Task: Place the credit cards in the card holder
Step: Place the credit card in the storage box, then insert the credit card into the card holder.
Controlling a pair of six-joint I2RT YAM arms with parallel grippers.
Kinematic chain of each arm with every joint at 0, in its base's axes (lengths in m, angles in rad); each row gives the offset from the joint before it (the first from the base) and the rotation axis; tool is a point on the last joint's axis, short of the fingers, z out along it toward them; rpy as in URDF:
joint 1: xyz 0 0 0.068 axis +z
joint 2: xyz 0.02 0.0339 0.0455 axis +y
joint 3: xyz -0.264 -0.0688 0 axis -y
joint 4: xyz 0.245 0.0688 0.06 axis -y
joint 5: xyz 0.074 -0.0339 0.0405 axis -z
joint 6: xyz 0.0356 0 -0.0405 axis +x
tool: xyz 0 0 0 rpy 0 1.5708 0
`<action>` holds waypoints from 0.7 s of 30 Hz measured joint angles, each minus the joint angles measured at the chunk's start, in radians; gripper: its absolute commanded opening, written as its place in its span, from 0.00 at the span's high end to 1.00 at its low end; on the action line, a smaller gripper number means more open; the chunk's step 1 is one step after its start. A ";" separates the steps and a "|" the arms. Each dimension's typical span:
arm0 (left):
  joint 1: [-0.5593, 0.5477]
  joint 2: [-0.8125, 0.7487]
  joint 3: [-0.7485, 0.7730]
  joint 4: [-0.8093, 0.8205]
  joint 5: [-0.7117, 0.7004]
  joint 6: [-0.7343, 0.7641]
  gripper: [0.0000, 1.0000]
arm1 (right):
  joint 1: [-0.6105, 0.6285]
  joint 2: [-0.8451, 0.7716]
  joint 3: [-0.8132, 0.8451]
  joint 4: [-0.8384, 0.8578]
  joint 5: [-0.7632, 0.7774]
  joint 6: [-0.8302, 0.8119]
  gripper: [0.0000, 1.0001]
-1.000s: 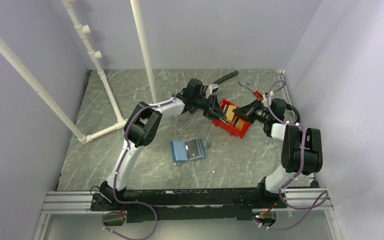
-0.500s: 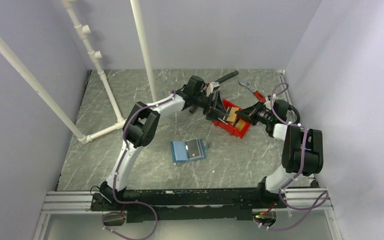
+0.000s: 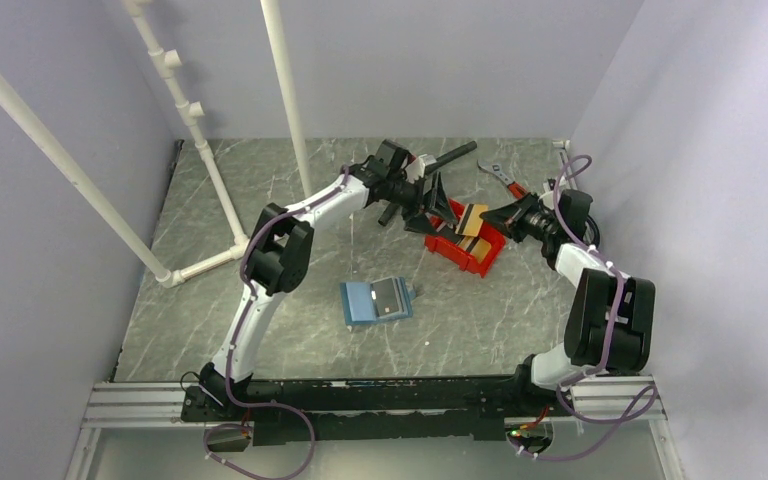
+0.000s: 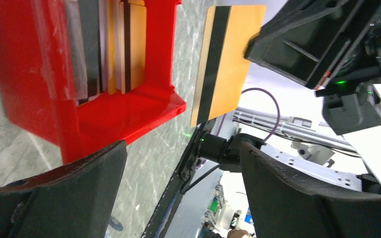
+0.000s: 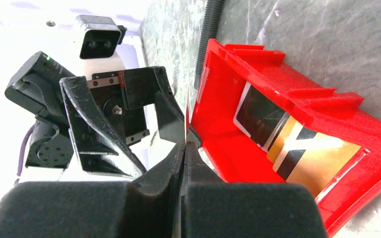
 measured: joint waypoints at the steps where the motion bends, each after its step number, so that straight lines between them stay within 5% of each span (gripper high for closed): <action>1: 0.001 -0.003 0.000 -0.011 -0.003 0.011 0.09 | -0.001 -0.009 0.000 -0.011 0.001 -0.008 1.00; 7: 0.011 -0.089 -0.056 -0.116 -0.073 0.106 0.09 | 0.005 -0.061 0.000 -0.055 -0.010 -0.072 1.00; 13: 0.035 -0.334 -0.296 -0.216 -0.174 0.208 0.10 | 0.141 -0.151 0.008 -0.177 -0.006 -0.206 1.00; 21: 0.088 -0.766 -0.837 -0.206 -0.246 0.211 0.65 | 0.454 -0.164 0.030 -0.313 -0.011 -0.311 1.00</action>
